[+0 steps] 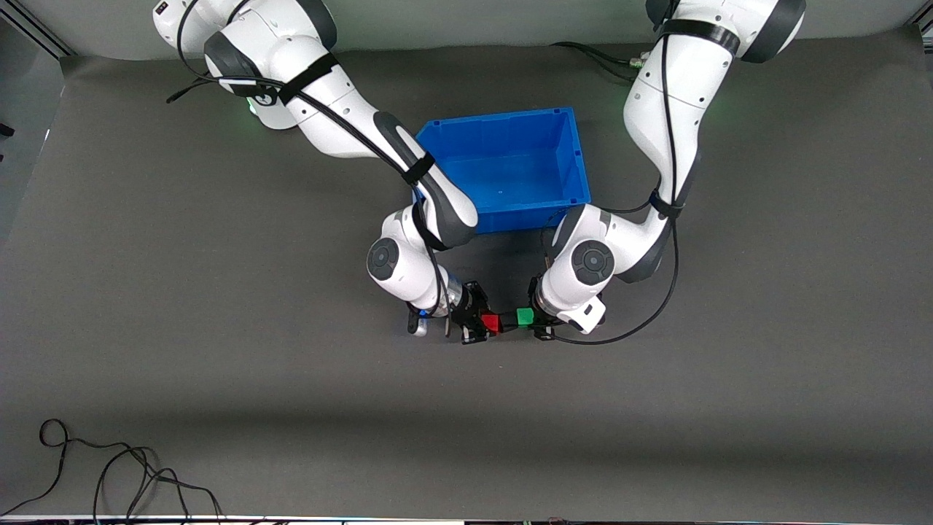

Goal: Attach green and red cubes to black cube
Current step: 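Press the red and green cubes against the black cube's sides with both grippers, then open both grippers, releasing the red and green cubes beside the black cube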

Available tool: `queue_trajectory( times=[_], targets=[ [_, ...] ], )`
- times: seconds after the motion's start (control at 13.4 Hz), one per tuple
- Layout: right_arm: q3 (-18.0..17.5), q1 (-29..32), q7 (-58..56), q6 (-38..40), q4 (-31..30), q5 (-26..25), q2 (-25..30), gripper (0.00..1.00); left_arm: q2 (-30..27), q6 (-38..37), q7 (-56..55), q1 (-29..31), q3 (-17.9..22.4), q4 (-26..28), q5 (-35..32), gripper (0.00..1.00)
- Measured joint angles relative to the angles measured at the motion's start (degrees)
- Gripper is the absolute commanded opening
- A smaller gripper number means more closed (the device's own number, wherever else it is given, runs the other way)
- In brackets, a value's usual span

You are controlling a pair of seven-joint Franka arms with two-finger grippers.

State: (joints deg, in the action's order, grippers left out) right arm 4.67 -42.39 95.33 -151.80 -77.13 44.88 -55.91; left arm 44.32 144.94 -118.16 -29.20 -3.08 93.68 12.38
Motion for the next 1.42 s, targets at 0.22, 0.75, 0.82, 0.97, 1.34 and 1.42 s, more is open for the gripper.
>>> queue_trajectory(
  times=[0.22,0.75,0.82,0.97,1.34,1.42],
  targets=[
    [0.0,0.0,0.0,0.0,0.0,0.0,0.0,0.85,0.3,0.0,-0.6,0.0,0.1,-0.5,0.0,0.00],
    [0.0,0.0,0.2,-0.1,0.5,0.0,0.0,1.00,0.8,0.0,-0.9,0.0,0.2,-1.4,-1.2,1.00],
    [0.0,0.0,0.2,-0.1,0.8,0.0,0.1,1.00,0.8,0.0,-0.9,0.0,0.2,-1.5,-2.8,1.00],
    [0.4,0.0,0.2,0.0,0.8,0.0,0.4,1.00,0.8,0.0,-1.0,0.0,0.3,-2.0,-5.2,1.00],
    [5.2,0.1,0.1,9.1,0.7,-4.6,3.3,1.00,-2.4,-4.9,2.1,0.4,1.5,-4.3,-10.2,1.00],
    [6.5,0.2,0.1,12.1,0.7,-6.7,4.2,1.00,-4.7,-8.7,5.9,1.0,1.8,-4.7,-10.5,1.00]
  ],
)
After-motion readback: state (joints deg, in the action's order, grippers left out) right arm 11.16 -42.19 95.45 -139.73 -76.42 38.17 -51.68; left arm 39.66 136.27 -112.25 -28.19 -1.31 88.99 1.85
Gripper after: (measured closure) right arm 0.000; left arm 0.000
